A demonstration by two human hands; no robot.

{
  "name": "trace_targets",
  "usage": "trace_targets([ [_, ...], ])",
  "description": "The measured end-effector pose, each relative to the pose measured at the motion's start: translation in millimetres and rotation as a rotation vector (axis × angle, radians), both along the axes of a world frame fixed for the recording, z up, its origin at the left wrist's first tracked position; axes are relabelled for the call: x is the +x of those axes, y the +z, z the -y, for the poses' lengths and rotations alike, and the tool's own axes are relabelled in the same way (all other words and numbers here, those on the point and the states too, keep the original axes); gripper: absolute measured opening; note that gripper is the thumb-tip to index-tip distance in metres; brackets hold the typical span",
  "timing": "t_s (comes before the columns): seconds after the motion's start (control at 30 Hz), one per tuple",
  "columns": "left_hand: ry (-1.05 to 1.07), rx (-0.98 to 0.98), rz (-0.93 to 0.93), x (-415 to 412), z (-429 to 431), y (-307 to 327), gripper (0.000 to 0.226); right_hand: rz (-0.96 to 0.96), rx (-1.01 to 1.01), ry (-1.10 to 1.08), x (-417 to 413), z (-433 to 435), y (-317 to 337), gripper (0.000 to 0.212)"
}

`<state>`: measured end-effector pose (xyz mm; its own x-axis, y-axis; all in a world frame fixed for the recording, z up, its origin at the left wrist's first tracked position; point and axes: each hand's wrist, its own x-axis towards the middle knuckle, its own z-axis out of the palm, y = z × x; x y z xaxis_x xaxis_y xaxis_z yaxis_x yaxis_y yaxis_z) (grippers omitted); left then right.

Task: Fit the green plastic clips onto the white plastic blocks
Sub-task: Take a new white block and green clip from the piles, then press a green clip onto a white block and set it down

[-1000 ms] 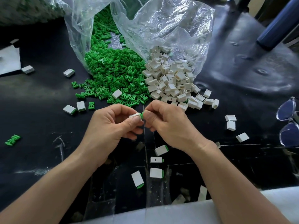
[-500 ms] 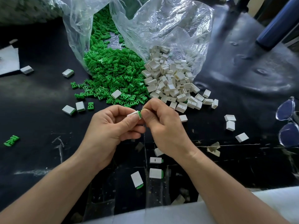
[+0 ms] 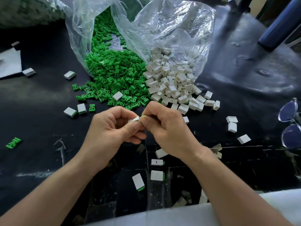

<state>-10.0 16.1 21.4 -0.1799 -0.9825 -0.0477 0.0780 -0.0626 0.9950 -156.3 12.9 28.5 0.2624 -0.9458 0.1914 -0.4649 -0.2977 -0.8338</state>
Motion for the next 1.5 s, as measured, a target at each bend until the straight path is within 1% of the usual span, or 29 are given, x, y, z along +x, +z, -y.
trace_targets([
  [0.07, -0.007, -0.015, -0.017, 0.6, 2.6, 2.2, 0.017, 0.103, 0.055, -0.047, 0.5, 0.5, -0.3, 0.013],
  [0.13, -0.038, -0.037, 0.007, 1.4, 4.3, 4.0, 0.019, 0.168, 0.149, -0.072, -0.5, 2.5, 0.0, 0.014],
  [0.2, -0.06, -0.055, 0.039, 1.8, 4.1, 5.4, 0.02, 0.214, 0.24, -0.048, -3.0, 4.0, -0.2, 0.016],
  [0.3, -0.038, -0.054, 0.02, 3.3, 4.0, 4.9, 0.017, 0.379, 0.4, -0.005, -5.0, 4.3, 1.4, 0.017],
  [0.37, -0.026, -0.044, -0.004, 3.7, 4.6, 4.5, 0.016, 0.479, 0.5, -0.007, -5.5, 6.0, 2.8, 0.032],
  [0.43, -0.032, -0.053, -0.028, 3.1, 4.9, 4.3, 0.017, 0.523, 0.592, -0.009, -5.8, 8.3, 4.0, 0.046],
  [0.47, -0.037, -0.06, -0.036, 2.8, 4.9, 4.1, 0.017, 0.519, 0.634, 0.009, -5.1, 8.4, 4.1, 0.05],
  [0.53, -0.047, -0.049, -0.066, 2.2, 4.8, 4.3, 0.016, 0.524, 0.707, 0.103, -0.9, 6.1, 3.8, 0.052],
  [0.63, -0.065, 0.035, -0.164, 1.2, 3.2, 4.7, 0.014, 0.607, 0.82, 0.274, 8.1, 1.1, 3.5, 0.058],
  [0.7, -0.08, 0.075, -0.202, 0.2, 1.8, 6.0, 0.015, 0.655, 0.868, 0.316, 11.3, -0.2, 4.3, 0.061],
  [0.8, -0.111, 0.061, -0.191, 0.8, 3.3, 5.1, 0.021, 0.647, 0.863, 0.259, 10.9, -1.1, 4.4, 0.057],
  [0.93, -0.164, 0.017, -0.134, 4.7, 4.9, 4.2, 0.017, 0.618, 0.861, 0.209, 10.6, -3.1, 2.6, 0.057],
  [1.07, -0.184, -0.018, -0.097, 7.0, 5.7, 3.7, 0.022, 0.6, 0.842, 0.194, 11.7, -4.5, 3.3, 0.048],
  [1.23, -0.19, -0.024, -0.089, 8.2, 5.8, 2.5, 0.026, 0.591, 0.824, 0.176, 13.0, -5.7, 1.2, 0.059],
  [1.37, -0.157, -0.011, -0.075, 6.9, 5.8, 2.6, 0.028, 0.575, 0.767, 0.164, 14.5, -7.9, 0.6, 0.055],
  [1.47, -0.167, -0.006, -0.095, 5.9, 5.5, 3.9, 0.027, 0.534, 0.747, 0.163, 14.0, -6.7, -0.7, 0.074],
  [1.5, -0.167, -0.004, -0.101, 5.9, 5.6, 4.2, 0.027, 0.525, 0.736, 0.167, 13.5, -6.3, -0.7, 0.073],
])
